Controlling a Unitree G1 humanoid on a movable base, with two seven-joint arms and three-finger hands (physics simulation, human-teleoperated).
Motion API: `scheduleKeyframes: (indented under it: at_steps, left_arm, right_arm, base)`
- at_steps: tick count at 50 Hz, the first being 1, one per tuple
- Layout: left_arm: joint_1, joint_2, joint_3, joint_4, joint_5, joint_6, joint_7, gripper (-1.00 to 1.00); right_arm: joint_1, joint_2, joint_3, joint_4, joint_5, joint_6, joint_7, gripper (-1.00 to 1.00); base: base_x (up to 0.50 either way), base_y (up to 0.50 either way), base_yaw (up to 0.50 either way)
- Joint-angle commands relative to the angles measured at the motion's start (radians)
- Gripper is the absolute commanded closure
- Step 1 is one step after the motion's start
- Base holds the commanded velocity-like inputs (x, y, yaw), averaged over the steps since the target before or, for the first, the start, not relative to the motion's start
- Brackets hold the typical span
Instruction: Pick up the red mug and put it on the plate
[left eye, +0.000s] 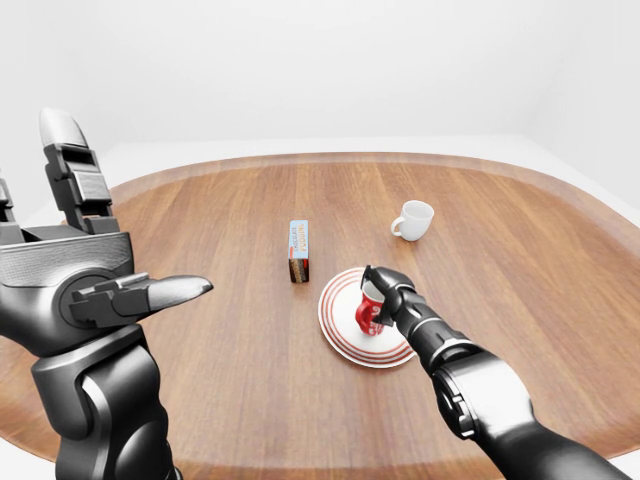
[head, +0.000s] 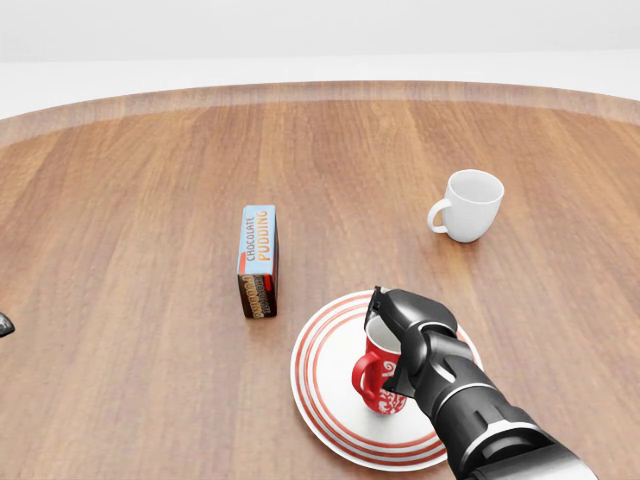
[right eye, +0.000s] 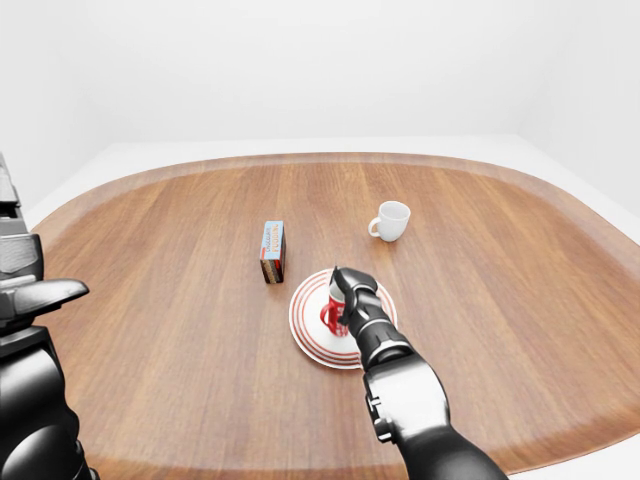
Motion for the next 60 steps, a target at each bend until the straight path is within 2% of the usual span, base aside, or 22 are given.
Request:
scheduleKeyframes:
  at_steps: [1,10,11,12,13,19,20,22,31,40,41,42,49,60]
  left_arm:
    - [0.003,-0.001,-0.001,0.0,0.002,0.0,-0.002,-1.0]
    - [0.005,-0.002,-0.001,0.0,0.004,0.0,-0.004,-1.0]
    - [0.006,-0.002,-0.002,0.0,0.005,0.0,-0.004,-1.0]
    - [0.004,-0.002,0.0,0.0,0.003,0.0,-0.003,-1.0]
    - [0.004,-0.002,-0.001,0.001,0.004,0.0,-0.003,-1.0]
    - [0.005,-0.003,-0.004,0.003,0.009,0.0,-0.005,-1.0]
    - [0.004,-0.004,-0.004,0.005,0.01,0.0,-0.006,-1.0]
    - [0.003,-0.004,-0.006,0.01,0.015,0.0,-0.007,-1.0]
    - [-0.01,-0.002,-0.005,0.031,0.022,0.0,-0.007,-1.0]
    - [-0.014,-0.001,-0.008,0.041,0.027,0.0,-0.006,-1.0]
    - [-0.007,-0.003,-0.012,0.032,0.027,0.0,-0.008,-1.0]
    - [-0.005,-0.004,-0.012,0.029,0.027,0.0,-0.009,-1.0]
    - [-0.01,-0.003,-0.01,0.037,0.026,0.0,-0.009,-1.0]
    - [-0.007,-0.005,-0.013,0.037,0.03,0.0,-0.015,-1.0]
  right_arm:
    - [-0.006,0.0,0.002,0.0,-0.047,0.0,-0.062,1.0]
    - [-0.005,-0.001,-0.001,-0.001,-0.042,0.0,-0.064,0.96]
    - [-0.005,-0.001,-0.002,-0.001,-0.041,0.0,-0.066,0.42]
    - [-0.003,-0.001,-0.002,-0.001,-0.04,0.0,-0.067,0.07]
    - [-0.001,-0.001,-0.002,-0.001,-0.038,0.0,-0.068,-0.12]
    - [0.003,-0.005,0.004,-0.002,-0.042,0.0,-0.074,-0.04]
    - [0.004,-0.005,0.006,-0.003,-0.043,0.0,-0.075,-0.08]
    - [0.013,-0.001,0.008,-0.003,-0.044,0.0,-0.078,-0.3]
    - [0.046,0.002,0.016,-0.007,-0.038,0.0,-0.085,-0.29]
    - [0.111,0.006,0.038,-0.02,-0.033,0.0,-0.105,-0.45]
    - [0.116,0.004,0.042,-0.023,-0.034,0.0,-0.097,-0.89]
    - [0.117,0.003,0.045,-0.024,-0.035,0.0,-0.094,-1.0]
    - [0.111,0.004,0.055,-0.04,-0.032,0.0,-0.078,-1.0]
    - [0.169,-0.012,0.084,-0.223,-0.035,0.0,0.085,-1.0]
  base:
    - [0.0,0.0,0.0]
    - [0.0,0.0,0.0]
    - [0.0,0.0,0.0]
    - [0.0,0.0,0.0]
    - [0.0,0.0,0.0]
    - [0.0,0.0,0.0]
    - [0.0,0.0,0.0]
    - [0.0,0.0,0.0]
    - [0.0,0.0,0.0]
    - [0.0,0.0,0.0]
    - [0.0,0.0,0.0]
    - [0.0,0.0,0.0]
    - [0.0,0.0,0.0]
    - [0.0,0.0,0.0]
